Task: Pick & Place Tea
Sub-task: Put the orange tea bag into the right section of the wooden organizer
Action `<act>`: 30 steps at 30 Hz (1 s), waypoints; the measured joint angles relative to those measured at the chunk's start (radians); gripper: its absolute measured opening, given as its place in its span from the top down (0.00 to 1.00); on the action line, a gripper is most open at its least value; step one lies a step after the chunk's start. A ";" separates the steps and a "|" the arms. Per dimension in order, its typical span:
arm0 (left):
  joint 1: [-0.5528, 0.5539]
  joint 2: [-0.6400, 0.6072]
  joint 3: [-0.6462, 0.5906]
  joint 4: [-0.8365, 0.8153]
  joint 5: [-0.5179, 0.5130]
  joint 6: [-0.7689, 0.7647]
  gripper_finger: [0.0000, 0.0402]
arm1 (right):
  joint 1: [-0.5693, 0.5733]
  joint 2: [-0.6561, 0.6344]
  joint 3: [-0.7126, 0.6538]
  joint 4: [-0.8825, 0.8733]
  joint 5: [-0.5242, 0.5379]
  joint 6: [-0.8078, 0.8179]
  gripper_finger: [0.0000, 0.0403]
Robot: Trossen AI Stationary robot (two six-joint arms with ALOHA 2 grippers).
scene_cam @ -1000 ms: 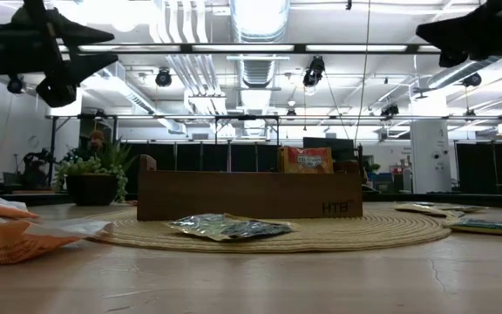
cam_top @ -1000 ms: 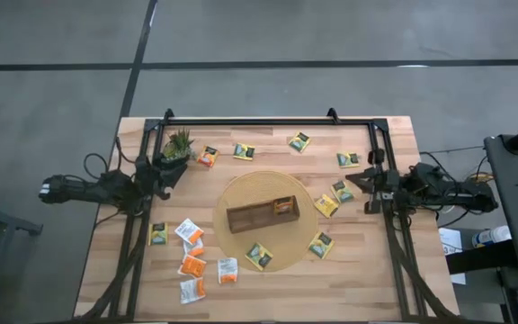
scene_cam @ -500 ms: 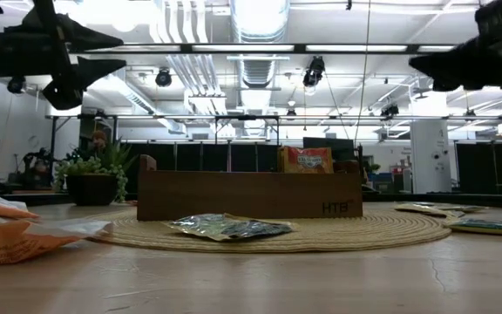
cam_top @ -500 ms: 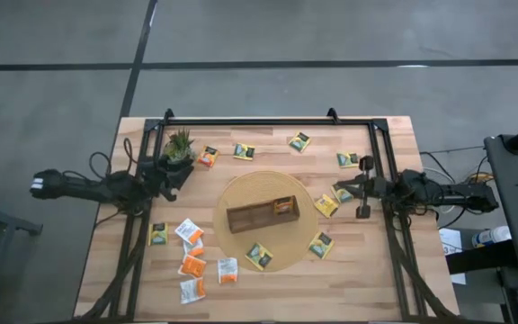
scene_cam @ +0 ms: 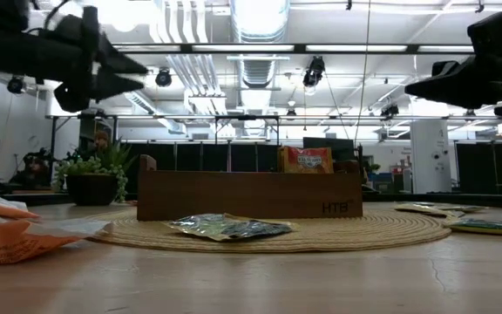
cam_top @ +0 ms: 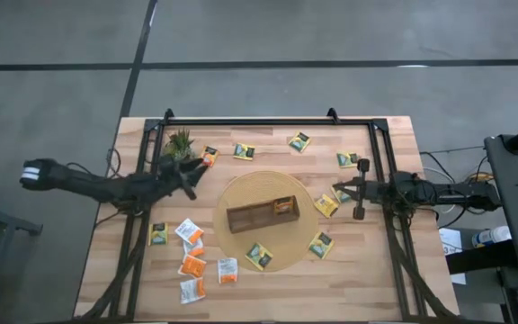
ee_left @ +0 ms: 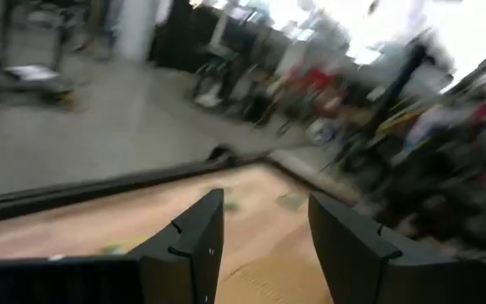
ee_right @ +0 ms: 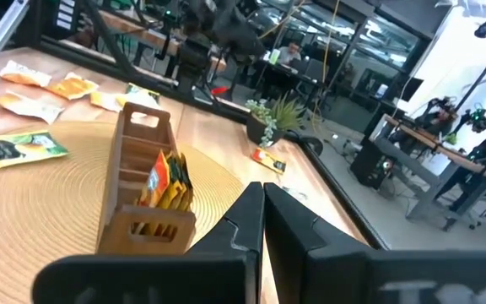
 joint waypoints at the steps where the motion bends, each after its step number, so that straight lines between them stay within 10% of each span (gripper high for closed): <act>1: 0.002 0.020 0.019 -0.034 -0.018 -0.011 0.58 | 0.000 0.000 0.000 0.000 0.000 -0.003 0.98; 16: 0.022 0.221 0.234 -0.514 -0.199 -0.191 0.58 | 0.001 -0.002 0.000 0.055 -0.003 0.526 0.98; 21: 0.027 0.256 0.249 -0.516 -0.202 -0.198 0.58 | 0.001 -0.002 0.000 0.054 -0.003 0.481 0.98; 30: 0.070 0.303 0.264 -0.636 -0.171 -0.269 0.58 | -0.001 -0.003 0.000 0.026 0.169 -0.085 0.98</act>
